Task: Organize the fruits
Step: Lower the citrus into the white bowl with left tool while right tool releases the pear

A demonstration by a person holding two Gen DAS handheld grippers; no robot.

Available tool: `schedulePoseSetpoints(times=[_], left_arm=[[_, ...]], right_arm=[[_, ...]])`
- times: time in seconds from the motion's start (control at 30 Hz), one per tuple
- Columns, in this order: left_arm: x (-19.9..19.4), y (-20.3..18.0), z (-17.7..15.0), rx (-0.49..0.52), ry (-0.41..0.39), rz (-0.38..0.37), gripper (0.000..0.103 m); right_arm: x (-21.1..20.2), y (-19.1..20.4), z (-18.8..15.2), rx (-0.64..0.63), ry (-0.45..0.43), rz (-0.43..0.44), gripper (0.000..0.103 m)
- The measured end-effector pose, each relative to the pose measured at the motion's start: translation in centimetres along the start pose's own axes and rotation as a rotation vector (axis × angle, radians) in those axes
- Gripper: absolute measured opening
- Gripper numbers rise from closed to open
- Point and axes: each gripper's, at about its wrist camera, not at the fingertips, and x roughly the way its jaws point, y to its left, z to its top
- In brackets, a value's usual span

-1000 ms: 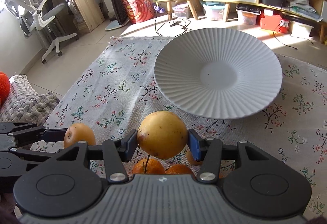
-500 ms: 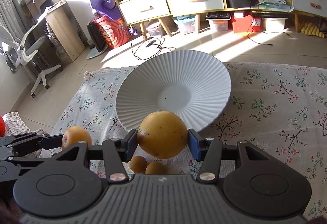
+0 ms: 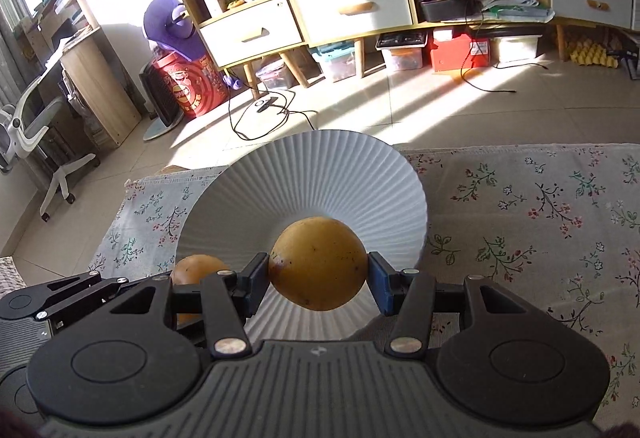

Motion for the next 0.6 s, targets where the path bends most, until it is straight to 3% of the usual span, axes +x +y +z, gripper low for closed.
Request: schedulePoseSetpoints(times=[0.6], left_arm=[[2.9, 0.5, 0.7, -0.004, 0.003, 0.015, 0.042]], right_arm=[[3.1, 0.0, 1.5, 0.039, 0.014, -0.022, 0.048]])
